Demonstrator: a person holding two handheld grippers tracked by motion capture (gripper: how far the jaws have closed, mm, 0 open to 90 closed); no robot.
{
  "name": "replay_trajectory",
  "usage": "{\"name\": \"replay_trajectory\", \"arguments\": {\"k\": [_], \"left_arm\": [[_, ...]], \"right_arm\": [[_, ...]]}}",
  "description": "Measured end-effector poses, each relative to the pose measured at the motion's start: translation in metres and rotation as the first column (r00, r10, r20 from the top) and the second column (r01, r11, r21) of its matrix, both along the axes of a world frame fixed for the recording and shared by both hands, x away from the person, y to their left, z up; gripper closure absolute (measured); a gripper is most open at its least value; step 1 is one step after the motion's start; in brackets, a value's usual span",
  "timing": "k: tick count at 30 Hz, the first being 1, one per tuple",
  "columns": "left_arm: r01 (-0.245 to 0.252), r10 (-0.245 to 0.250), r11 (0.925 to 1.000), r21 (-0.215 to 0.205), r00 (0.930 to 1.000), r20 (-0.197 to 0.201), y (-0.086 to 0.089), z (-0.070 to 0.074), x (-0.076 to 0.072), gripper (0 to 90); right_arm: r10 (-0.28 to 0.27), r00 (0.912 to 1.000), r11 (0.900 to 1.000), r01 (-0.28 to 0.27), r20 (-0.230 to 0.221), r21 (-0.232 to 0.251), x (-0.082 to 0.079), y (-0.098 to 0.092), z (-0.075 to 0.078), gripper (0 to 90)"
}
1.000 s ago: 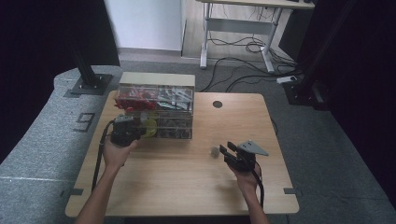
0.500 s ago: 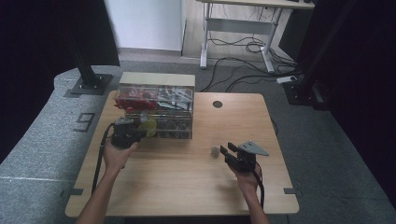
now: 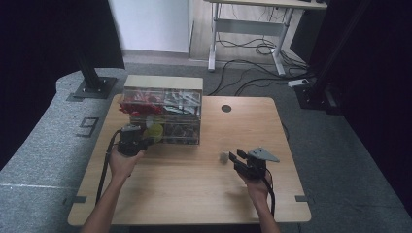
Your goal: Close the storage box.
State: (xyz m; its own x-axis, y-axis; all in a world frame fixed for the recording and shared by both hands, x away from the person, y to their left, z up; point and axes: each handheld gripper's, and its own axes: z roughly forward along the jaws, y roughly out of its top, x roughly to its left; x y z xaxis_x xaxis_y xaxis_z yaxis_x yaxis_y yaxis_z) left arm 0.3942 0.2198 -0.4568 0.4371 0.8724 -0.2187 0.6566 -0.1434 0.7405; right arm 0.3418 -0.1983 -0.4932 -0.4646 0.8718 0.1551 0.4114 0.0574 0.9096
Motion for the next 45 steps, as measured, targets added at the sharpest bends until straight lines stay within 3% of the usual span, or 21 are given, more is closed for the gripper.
{"name": "replay_trajectory", "arguments": {"k": [14,45], "left_arm": [[0.001,-0.001,1.0000,-0.007,0.9992,-0.039,0.000,-0.016,0.003,90.0],[0.020,-0.021,0.9997,-0.015,0.9968,-0.077,-0.001,-0.027,0.008,90.0]], "right_arm": [[-0.004,0.9999,1.000,0.004,-0.012,-0.004,0.001,-0.001,-0.004,58.5],[0.003,0.9999,1.000,-0.003,-0.010,-0.009,0.000,-0.001,-0.005,58.7]]}}
